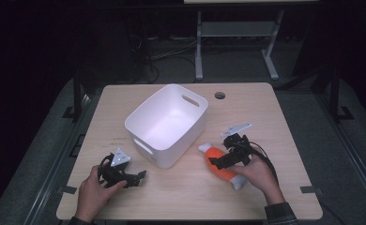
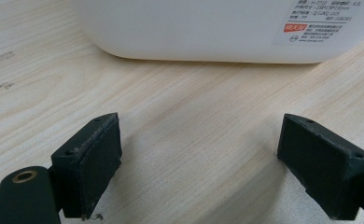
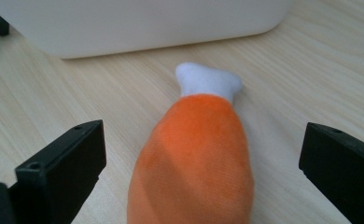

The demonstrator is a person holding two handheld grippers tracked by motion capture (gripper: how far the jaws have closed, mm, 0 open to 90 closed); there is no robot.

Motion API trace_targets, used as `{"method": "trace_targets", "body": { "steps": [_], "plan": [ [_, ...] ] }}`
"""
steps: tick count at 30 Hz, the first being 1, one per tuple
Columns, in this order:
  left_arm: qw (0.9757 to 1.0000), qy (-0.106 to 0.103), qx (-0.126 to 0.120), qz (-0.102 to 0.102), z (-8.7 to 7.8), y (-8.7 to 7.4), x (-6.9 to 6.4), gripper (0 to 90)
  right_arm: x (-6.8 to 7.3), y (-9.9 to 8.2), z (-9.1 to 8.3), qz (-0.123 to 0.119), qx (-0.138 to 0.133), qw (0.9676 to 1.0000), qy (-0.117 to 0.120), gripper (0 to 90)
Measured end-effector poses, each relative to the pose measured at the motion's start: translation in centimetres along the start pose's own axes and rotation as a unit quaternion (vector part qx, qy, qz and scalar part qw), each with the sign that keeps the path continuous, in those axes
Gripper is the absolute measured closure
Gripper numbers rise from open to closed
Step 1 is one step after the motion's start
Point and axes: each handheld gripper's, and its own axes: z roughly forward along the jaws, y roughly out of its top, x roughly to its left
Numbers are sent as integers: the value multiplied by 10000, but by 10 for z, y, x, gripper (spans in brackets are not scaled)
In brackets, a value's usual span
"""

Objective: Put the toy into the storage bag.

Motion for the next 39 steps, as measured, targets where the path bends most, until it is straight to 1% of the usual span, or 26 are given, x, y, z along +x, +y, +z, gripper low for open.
{"method": "trace_targets", "body": {
  "steps": [8,10,13,17,22,27,31,36,39],
  "plan": [
    [10000,-2,-7,-5,0,0,0,127,2,-5,15,51,174,9998,-46,2],
    [10000,-2,-8,-6,0,0,0,127,2,-6,18,50,195,9998,-96,2],
    [10000,-2,-7,-5,0,0,0,127,3,-8,20,4,213,9997,-105,2],
    [10000,0,-3,-3,0,0,0,127,5,-12,24,77,273,9996,-92,2],
    [10000,-1,-3,-6,0,0,0,127,6,-17,29,66,334,9994,-109,2],
    [10000,-2,-4,-5,0,0,0,127,7,-21,32,49,392,9991,-153,2],
    [10000,-1,-4,-5,0,0,0,127,7,-25,34,80,442,9989,-119,2],
    [10000,0,-5,-4,0,0,0,127,8,-29,36,55,490,9987,-91,4],
    [10000,-2,-7,-5,0,0,0,127,8,-30,35,35,467,9988,-113,45]
  ]
}}
